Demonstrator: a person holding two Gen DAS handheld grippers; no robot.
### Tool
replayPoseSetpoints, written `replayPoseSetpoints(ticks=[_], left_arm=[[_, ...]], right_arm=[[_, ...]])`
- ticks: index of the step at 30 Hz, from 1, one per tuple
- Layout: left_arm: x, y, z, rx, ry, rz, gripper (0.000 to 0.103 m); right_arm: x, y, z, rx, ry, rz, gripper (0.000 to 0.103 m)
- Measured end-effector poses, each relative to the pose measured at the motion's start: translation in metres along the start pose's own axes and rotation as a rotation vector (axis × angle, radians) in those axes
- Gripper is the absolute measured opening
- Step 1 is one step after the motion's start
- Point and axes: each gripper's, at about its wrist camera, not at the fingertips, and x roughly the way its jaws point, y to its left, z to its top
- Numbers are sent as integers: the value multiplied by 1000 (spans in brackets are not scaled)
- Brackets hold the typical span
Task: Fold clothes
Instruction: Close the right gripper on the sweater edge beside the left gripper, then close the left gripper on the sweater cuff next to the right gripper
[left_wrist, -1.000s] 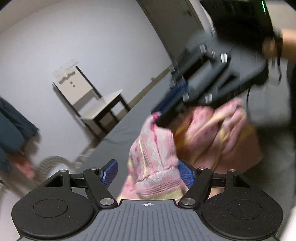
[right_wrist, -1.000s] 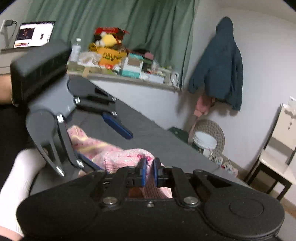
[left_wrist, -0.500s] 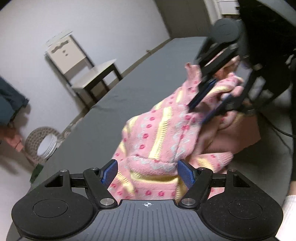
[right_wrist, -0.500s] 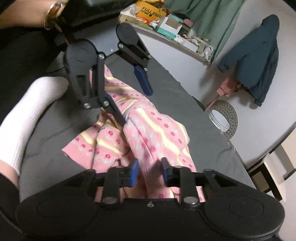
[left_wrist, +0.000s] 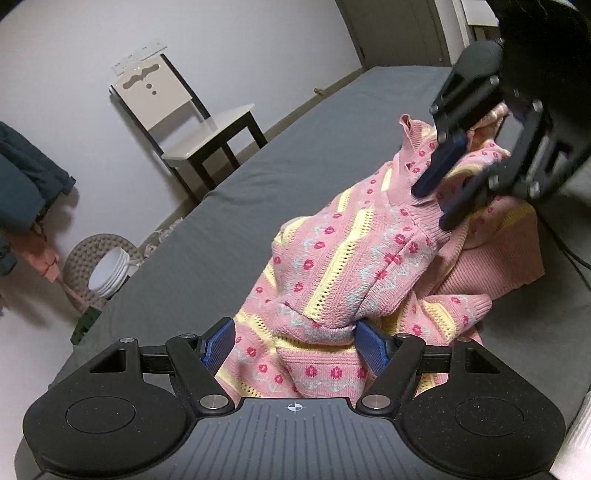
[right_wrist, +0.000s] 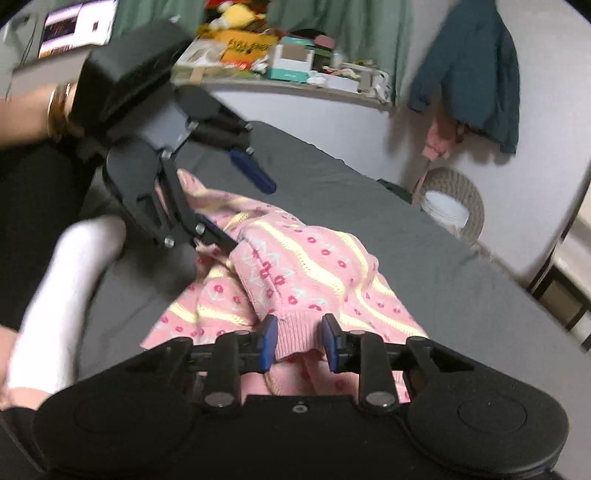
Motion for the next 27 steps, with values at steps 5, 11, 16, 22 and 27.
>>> replayPoseSetpoints(ticks=[5,11,16,22,27], left_arm=[[0,-3,1,11,2,4,72],[-2,-2,1,10,-12,5,72],[-16,0,1,16,-96,-16,72],[-24,-16,6,89,-199,-80,72],[-21,-29,12,141,-214,-40,72]], right_arm=[[9,20,6,-125,-24,-66,26],[18,23,10,-149,-4,-93,8],[-2,15,14,-104,-95,-141,8],[-23,7,20,-60,-218,-213,7],[-24,25,25,-229,-274,-395,7]])
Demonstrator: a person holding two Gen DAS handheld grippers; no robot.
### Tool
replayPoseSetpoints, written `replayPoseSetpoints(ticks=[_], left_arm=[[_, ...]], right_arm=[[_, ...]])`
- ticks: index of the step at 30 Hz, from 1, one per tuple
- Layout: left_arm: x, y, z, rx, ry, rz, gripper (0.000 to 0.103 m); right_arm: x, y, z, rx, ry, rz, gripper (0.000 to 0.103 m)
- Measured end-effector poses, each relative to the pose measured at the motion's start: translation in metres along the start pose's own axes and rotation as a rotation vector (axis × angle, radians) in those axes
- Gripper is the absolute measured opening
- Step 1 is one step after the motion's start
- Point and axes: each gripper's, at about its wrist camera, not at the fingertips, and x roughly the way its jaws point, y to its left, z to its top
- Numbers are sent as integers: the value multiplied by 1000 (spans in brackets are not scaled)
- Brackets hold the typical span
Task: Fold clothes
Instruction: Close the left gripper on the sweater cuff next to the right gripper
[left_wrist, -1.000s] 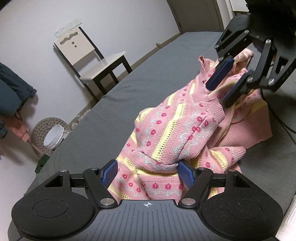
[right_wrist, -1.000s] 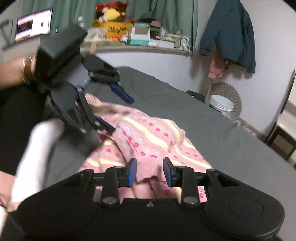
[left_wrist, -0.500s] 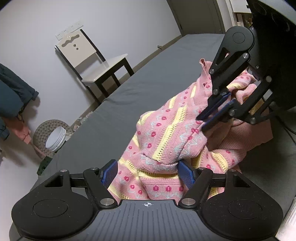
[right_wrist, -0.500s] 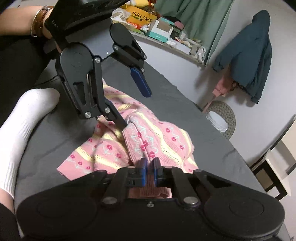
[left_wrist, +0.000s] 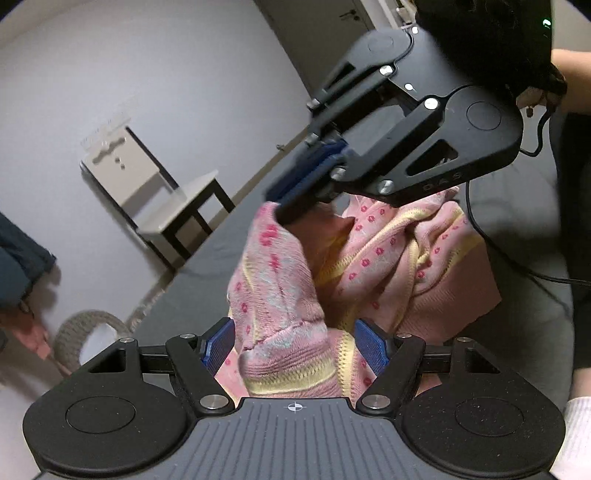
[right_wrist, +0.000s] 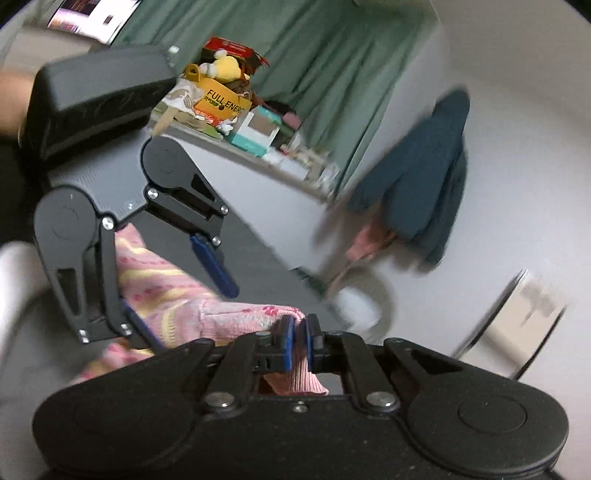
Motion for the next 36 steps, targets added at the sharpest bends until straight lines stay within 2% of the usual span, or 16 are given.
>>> replayPoseSetpoints(ticks=[4,9,12,14,15,16,22,25,26,27,29,30,36], left_arm=[[-7,11,3,-96,-40,25,72],[-5,20,-2,-132,11,61,72],[-4,20,-3,-146,32,46,72],[-2,16,-2,-142,45,44,62],[-1,15,-1,-141,52,44,46],[0,13,0,-139,59,45,43],[-1,0,9,-141,50,19,43],[1,-2,12,-169,71,28,43],[3,-1,11,-178,85,26,39],[4,-1,11,-182,98,32,27],[6,1,9,-189,119,42,19],[6,3,9,-199,128,40,9],[2,20,3,-242,124,101,9]], right_arm=[[-1,13,3,-119,-11,-62,7],[9,25,-2,-205,43,-81,7],[14,24,-2,-201,58,-97,7],[17,24,-1,-197,61,-104,7],[19,25,0,-196,62,-109,7],[19,25,0,-196,64,-110,7],[25,29,2,-194,78,-113,8],[23,31,3,-189,71,-117,8],[23,31,4,-187,71,-119,8],[22,32,4,-187,71,-121,8],[21,34,3,-185,74,-126,8],[21,35,3,-183,76,-127,8],[20,44,7,-213,109,-118,9]])
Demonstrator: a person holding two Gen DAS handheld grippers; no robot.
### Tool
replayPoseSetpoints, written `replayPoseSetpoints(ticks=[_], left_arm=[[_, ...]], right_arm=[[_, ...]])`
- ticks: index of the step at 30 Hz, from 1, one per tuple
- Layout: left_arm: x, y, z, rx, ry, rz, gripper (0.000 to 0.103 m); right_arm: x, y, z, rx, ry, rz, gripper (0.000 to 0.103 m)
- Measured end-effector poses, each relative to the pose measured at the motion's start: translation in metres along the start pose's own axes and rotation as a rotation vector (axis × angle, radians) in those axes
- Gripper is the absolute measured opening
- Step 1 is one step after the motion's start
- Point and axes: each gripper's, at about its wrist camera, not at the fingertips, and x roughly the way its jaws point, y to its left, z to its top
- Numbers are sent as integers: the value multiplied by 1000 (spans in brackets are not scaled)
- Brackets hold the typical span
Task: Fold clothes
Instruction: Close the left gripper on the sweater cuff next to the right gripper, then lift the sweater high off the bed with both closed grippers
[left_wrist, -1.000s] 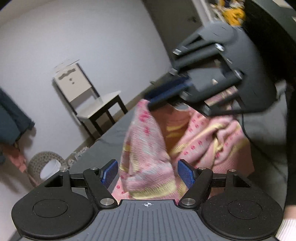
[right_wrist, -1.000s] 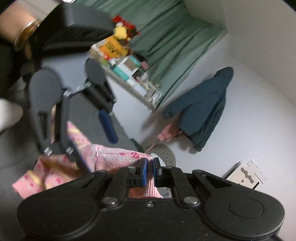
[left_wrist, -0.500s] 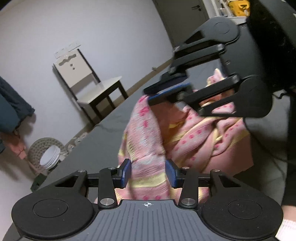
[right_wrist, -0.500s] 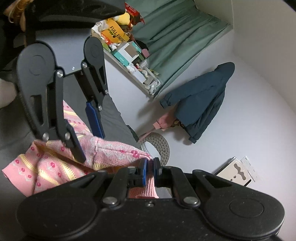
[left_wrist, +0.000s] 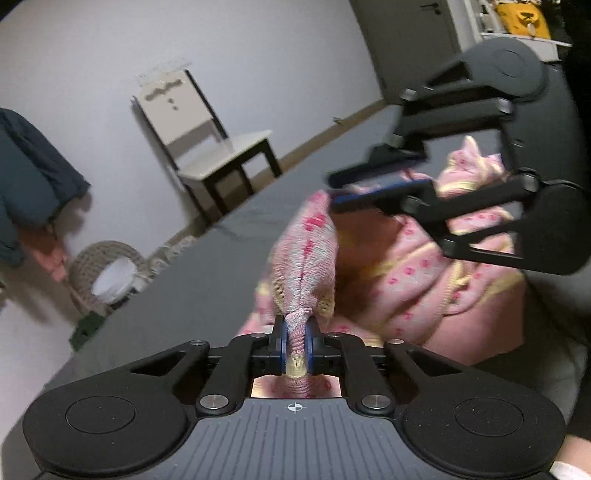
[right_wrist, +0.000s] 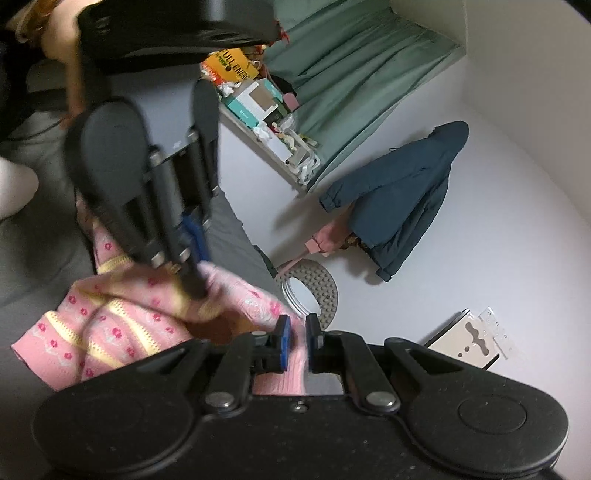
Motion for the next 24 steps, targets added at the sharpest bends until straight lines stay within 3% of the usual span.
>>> replayPoseSetpoints(ticks=[4,6,7,10,16,21,24], left_arm=[[-6,17,-5,-41,-19,26,9],[-7,22,-9,-53,-23,28,9],[-8,24,-11,-56,-26,28,9],[-10,30,-16,-70,-36,19,9],[-15,35,-23,-73,-79,-4,9],[-14,41,-30,-76,-81,-18,9],[-9,43,-33,-73,-72,-28,9]], right_arm=[[6,15,9,-95,50,53,13],[9,20,18,-126,68,81,21],[10,21,23,-123,72,93,28],[13,22,40,-81,89,131,32],[42,31,64,-105,193,146,31],[65,24,71,-67,297,213,27],[73,16,68,3,346,294,12]])
